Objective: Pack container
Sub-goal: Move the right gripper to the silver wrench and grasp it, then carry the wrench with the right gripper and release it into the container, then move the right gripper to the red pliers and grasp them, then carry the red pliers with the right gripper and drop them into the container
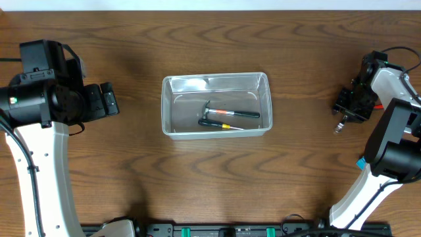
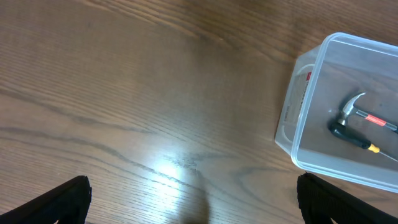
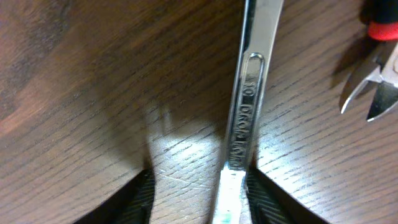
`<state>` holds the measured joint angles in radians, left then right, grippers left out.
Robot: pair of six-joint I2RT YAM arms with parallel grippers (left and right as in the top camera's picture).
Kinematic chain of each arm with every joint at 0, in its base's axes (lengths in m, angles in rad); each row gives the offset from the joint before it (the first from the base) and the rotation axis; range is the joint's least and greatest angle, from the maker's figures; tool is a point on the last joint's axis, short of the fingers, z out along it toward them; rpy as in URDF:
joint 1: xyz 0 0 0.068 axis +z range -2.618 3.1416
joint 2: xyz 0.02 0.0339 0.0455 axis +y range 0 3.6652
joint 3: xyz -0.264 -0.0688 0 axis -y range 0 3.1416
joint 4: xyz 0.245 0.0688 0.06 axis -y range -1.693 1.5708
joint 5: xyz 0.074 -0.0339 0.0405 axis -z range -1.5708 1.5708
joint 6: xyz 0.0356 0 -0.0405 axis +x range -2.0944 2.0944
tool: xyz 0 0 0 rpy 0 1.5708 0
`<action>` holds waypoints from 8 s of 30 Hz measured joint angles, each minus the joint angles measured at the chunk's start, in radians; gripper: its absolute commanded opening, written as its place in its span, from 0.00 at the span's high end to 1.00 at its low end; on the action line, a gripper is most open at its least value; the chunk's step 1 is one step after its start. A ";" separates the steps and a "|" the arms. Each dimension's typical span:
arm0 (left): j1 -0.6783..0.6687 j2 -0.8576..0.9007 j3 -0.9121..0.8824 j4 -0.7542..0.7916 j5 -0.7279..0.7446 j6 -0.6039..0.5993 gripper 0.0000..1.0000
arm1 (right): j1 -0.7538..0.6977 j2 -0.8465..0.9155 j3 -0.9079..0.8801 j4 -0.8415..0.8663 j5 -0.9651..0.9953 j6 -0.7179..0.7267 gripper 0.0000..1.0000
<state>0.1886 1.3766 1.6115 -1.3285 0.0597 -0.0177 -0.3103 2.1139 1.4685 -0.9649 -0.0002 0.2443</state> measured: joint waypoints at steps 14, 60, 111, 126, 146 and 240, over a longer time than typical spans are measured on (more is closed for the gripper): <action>0.000 0.000 0.000 0.000 0.000 0.000 0.02 | 0.000 0.000 0.000 -0.007 0.001 0.000 0.76; 0.000 0.000 0.000 0.000 0.000 0.000 0.02 | 0.879 -0.210 0.400 -0.119 -0.113 -0.966 0.99; 0.000 0.000 0.000 0.000 0.000 0.000 0.02 | 0.189 -0.372 0.420 -0.143 0.129 -0.139 0.51; 0.000 0.000 0.000 -0.007 0.000 0.000 0.02 | -0.078 0.031 0.414 -0.179 0.055 -0.082 0.45; 0.000 0.000 0.000 -0.017 0.000 0.000 0.02 | -0.124 0.215 0.415 -0.165 0.022 -0.177 0.41; 0.000 0.000 0.000 -0.036 0.000 0.000 0.02 | 0.893 0.165 0.518 -0.368 -0.239 -1.200 0.57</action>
<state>0.1886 1.3766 1.6115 -1.3643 0.0597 -0.0177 0.5827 2.2791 1.9865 -1.3327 -0.2394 -0.9558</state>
